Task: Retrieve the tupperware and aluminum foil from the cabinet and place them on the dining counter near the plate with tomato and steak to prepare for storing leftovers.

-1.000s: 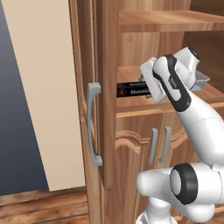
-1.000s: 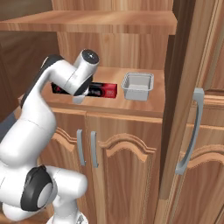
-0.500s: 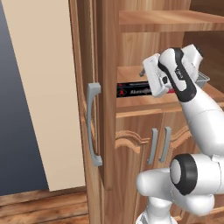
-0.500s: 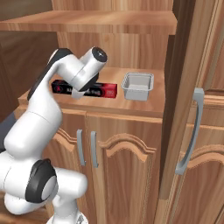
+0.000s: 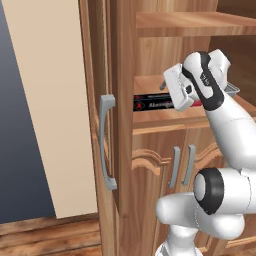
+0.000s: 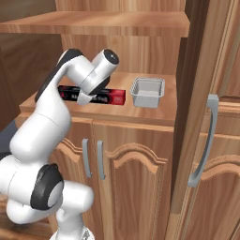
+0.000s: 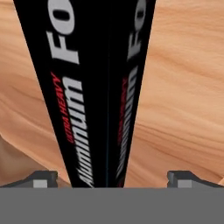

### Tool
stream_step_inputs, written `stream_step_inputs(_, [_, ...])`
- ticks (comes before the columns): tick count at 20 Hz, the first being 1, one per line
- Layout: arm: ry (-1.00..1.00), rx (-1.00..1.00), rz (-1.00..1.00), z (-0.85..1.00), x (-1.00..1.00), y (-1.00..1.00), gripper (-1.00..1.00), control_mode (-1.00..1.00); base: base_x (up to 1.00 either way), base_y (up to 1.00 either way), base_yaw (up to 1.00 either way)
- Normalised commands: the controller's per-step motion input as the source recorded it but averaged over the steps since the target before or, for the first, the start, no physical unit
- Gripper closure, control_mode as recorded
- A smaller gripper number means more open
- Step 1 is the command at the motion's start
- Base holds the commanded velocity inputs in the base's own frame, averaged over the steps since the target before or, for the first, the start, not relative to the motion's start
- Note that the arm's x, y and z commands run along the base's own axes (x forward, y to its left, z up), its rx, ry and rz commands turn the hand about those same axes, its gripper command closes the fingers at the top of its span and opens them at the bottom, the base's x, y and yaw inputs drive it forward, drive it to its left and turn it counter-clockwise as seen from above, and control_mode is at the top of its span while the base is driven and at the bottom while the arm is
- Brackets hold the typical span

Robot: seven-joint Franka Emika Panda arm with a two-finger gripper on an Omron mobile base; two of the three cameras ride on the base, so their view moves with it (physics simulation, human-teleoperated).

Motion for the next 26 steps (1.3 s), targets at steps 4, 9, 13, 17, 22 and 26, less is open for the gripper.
stream_step_inputs(4, [0.1,0.0,0.0,-0.07,0.05,0.0,-1.0,-1.0,0.0,0.0,0.0])
stream_step_inputs(9, [0.06,0.0,0.0,-0.08,0.12,0.0,-1.0,-1.0,0.0,0.0,0.0])
stream_step_inputs(13, [0.04,0.0,0.0,-0.1,0.19,0.0,-1.0,-1.0,0.0,0.0,0.0])
stream_step_inputs(17, [0.01,0.0,0.0,-0.12,0.22,0.0,-1.0,-1.0,0.0,0.0,0.0])
stream_step_inputs(22, [0.02,0.0,0.0,-0.11,0.16,0.0,-1.0,-1.0,0.0,0.0,0.0])
stream_step_inputs(26, [0.05,0.0,0.0,-0.26,0.01,0.0,-1.0,-1.0,0.0,0.0,0.0])
